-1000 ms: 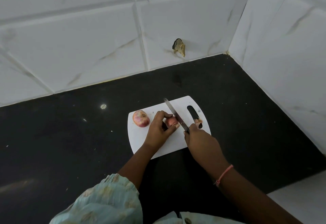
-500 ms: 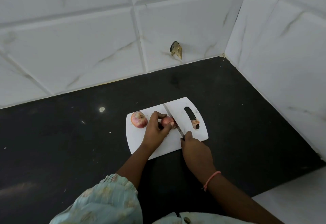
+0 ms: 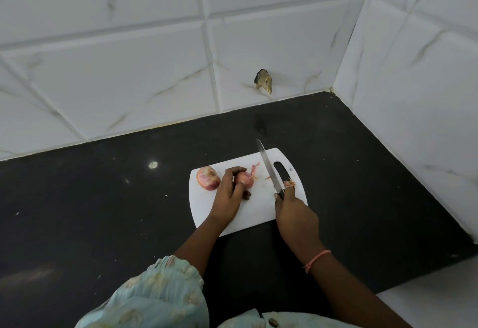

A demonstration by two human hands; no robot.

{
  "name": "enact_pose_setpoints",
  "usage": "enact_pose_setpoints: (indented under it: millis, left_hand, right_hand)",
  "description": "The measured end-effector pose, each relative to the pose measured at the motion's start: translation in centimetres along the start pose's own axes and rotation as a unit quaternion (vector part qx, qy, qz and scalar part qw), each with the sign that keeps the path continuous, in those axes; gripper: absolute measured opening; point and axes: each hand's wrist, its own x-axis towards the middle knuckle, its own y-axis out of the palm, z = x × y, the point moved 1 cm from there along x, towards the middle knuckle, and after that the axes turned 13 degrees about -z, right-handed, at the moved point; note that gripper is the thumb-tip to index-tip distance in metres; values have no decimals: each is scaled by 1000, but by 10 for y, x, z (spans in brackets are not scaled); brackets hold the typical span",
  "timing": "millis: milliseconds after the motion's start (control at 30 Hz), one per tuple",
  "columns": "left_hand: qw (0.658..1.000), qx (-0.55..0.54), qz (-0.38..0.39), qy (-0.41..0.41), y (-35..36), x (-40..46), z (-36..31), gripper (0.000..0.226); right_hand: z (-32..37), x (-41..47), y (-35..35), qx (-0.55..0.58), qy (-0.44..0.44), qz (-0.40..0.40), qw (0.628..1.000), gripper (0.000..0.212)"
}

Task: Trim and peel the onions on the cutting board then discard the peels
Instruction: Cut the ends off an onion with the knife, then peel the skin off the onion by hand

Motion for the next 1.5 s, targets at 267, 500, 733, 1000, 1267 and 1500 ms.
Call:
enact_pose_setpoints:
  millis: [267, 500, 733, 1000, 1267, 1500]
  left_hand:
    - [998, 47, -18, 44, 3, -2, 4, 43]
    - [999, 29, -17, 41, 0, -5, 0, 50]
    - [998, 28, -33, 54, 1, -7, -4, 50]
    - [997, 28, -41, 62, 1, -5, -3, 47]
    - [997, 12, -46, 68, 0, -7, -4, 48]
    - [996, 7, -51, 68, -1, -5, 0, 51]
  right_hand:
    - [6, -5, -3, 15, -18, -22, 999, 32]
    - [-8, 6, -1, 38, 2, -57, 998, 40]
    - [-9, 4, 5, 87, 8, -58, 995, 39]
    - [-3, 9, 21, 15, -54, -58, 997, 46]
    - [19, 26, 15, 185, -81, -132, 971, 24]
    - [32, 38, 25, 285, -48, -87, 953, 7]
